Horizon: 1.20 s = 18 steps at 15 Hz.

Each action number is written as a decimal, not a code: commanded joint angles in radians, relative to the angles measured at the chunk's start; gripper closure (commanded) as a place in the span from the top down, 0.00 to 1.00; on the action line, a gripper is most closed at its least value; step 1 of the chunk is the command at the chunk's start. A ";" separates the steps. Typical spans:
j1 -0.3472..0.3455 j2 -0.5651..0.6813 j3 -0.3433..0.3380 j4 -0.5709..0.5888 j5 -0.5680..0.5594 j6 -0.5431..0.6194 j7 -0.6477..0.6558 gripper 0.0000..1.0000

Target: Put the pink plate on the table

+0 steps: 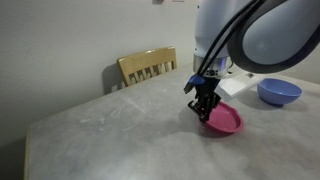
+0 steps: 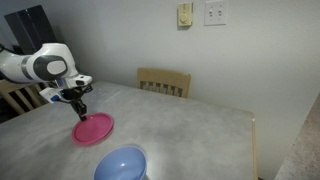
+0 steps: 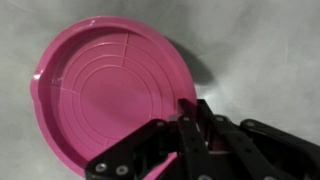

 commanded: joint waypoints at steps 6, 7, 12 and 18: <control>0.036 0.039 -0.032 0.061 0.038 -0.022 0.043 0.38; 0.026 0.021 -0.016 0.049 0.059 -0.020 0.024 0.44; 0.010 -0.126 0.044 -0.039 0.194 -0.065 -0.009 0.78; 0.016 -0.322 0.046 -0.106 0.188 -0.267 0.062 1.00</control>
